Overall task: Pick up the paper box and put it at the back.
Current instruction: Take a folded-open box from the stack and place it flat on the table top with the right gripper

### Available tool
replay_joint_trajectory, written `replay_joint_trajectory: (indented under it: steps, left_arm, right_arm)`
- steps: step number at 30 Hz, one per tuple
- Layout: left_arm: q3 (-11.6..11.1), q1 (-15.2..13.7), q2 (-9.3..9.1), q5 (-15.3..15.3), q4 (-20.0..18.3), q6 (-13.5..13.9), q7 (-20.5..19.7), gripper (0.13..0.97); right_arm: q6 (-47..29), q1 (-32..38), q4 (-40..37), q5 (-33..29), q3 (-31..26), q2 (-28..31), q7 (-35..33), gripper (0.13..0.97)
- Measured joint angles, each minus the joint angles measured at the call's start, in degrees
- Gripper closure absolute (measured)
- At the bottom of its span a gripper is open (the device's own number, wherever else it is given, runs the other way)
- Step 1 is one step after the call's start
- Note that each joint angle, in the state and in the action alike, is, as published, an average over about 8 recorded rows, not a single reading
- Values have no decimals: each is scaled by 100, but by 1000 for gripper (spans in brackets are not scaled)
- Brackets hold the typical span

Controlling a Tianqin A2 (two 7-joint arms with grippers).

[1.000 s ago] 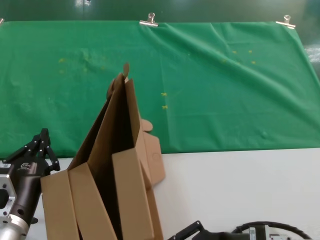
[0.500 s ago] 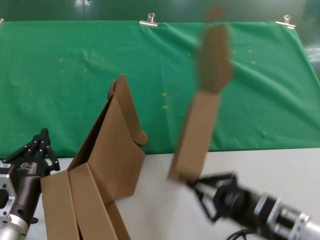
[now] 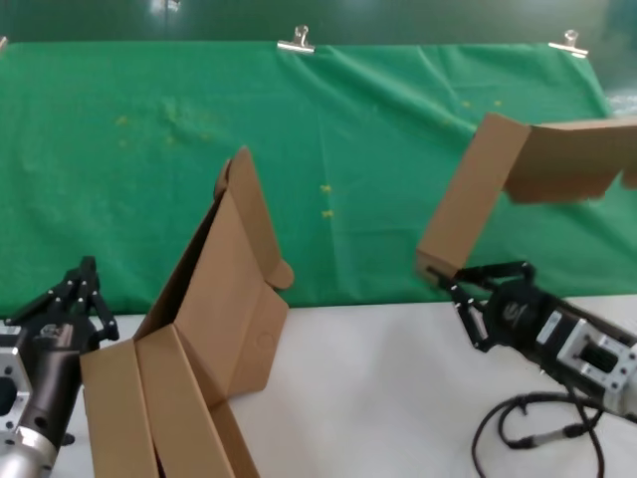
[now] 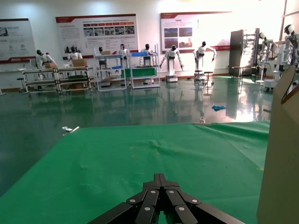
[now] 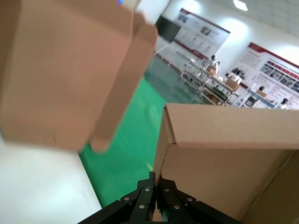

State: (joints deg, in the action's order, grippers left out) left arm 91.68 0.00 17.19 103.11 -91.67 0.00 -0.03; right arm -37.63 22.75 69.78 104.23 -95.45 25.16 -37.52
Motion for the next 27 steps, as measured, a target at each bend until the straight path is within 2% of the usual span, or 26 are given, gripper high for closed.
replay_joint_trajectory:
  steps: [7,17,22,27]
  left_arm:
    - [0,0,0,0,0,0,1,953]
    - [0,0,0,0,0,0,1,953]
    - [0,0,0,1,0,0,1,953]
    - [0,0,0,1,0,0,1,953]
  right_arm:
    - [-251,1160,-1633,-130,22,75,-1468,942]
    - [-321,3491,-4050,-751,-150,44,-3247,942]
    - [-342,4600,-5258,-1375,-669,24,-3653,942]
    - [-272,5259,-6051,-2037,-1346,-32,-3541,942]
